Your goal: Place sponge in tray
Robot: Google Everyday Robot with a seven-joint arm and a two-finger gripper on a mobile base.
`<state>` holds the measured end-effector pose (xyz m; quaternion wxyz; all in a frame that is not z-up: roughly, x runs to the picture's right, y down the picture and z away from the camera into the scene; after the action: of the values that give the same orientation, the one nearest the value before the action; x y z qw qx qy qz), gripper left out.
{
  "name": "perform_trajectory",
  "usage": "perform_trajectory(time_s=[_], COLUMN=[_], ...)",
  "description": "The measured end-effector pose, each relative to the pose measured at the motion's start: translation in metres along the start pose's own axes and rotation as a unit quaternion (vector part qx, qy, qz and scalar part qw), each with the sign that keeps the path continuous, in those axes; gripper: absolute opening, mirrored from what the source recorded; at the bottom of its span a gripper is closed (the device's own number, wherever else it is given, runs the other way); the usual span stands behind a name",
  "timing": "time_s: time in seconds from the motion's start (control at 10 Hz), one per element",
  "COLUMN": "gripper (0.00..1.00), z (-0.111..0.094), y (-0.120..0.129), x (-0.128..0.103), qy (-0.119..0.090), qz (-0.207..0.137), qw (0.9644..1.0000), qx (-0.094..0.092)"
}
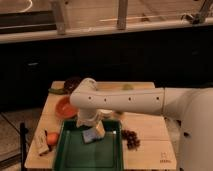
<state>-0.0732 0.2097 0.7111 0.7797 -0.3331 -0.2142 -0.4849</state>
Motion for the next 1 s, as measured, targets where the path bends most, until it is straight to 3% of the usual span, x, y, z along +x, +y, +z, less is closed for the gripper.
perform_trajectory(time_s=[1.0], gripper=[0.78], z=[0.0013], y=[0.0007], x=[-0.0013], qy=[0.005], qz=[0.002], qw=[1.0], qx=[0.006])
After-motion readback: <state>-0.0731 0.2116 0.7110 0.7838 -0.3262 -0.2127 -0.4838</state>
